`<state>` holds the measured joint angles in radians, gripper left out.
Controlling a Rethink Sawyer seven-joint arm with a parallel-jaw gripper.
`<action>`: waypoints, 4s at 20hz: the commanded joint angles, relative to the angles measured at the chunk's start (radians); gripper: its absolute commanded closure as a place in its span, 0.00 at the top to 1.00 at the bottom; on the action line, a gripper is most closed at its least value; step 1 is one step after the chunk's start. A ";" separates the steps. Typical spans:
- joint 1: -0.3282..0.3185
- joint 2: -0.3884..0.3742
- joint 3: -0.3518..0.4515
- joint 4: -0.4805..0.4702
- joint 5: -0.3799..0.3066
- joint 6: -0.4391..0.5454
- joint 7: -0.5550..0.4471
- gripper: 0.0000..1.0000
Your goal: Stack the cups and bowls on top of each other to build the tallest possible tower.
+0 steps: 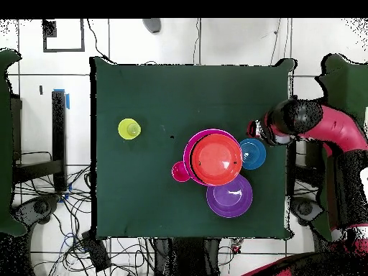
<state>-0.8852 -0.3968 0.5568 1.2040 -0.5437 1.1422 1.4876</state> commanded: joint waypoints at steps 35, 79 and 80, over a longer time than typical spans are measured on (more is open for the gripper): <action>-0.010 0.041 -0.046 0.049 -0.068 -0.163 -0.051 1.00; 0.008 0.093 -0.056 0.043 -0.122 -0.212 -0.092 1.00; 0.008 0.092 -0.056 0.044 -0.122 -0.212 -0.092 1.00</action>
<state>-0.9196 -0.3494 0.5446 1.2319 -0.5916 0.9833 1.4876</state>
